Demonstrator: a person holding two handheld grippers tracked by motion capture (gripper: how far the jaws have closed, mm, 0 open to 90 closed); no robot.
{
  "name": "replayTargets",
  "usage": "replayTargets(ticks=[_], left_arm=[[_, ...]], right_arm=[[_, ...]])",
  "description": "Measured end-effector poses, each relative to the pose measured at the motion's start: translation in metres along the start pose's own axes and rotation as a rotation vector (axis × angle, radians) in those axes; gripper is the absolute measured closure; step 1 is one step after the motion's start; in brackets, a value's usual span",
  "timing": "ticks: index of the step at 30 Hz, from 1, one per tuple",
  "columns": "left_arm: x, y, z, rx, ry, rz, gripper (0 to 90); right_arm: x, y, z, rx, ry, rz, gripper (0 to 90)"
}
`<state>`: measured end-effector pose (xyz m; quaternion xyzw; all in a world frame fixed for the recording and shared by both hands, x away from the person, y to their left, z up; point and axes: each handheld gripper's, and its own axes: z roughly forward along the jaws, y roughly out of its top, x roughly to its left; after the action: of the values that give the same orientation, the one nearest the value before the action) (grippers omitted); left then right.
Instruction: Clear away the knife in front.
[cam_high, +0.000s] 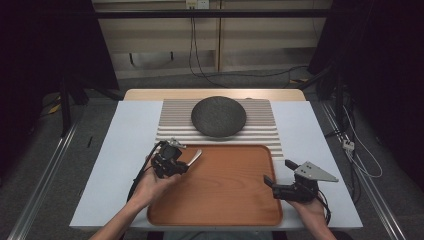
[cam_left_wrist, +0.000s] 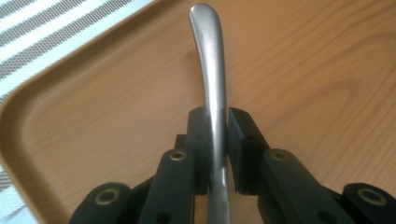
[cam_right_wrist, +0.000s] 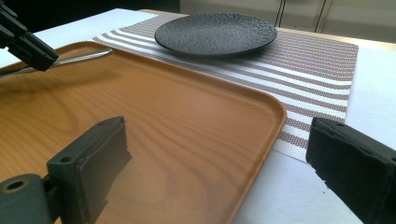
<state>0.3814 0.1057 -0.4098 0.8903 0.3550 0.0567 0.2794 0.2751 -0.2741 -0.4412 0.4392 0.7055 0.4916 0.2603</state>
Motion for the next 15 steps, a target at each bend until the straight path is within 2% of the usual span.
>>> replayTargets(ticks=[1, 8, 15], left_arm=[[-0.001, 0.0, 0.002, -0.003, -0.002, -0.01, 80.1], [-0.005, -0.004, 0.012, 0.034, -0.008, -0.002, 80.1], [-0.005, -0.007, 0.017, 0.038, -0.009, -0.014, 80.0]], right_arm=[[0.0, 0.0, 0.0, 0.0, 0.0, 0.0, 5.7], [0.0, 0.0, 0.0, 0.001, 0.001, 0.0, 5.7], [0.0, 0.0, 0.0, 0.003, 0.003, -0.006, 5.7]])
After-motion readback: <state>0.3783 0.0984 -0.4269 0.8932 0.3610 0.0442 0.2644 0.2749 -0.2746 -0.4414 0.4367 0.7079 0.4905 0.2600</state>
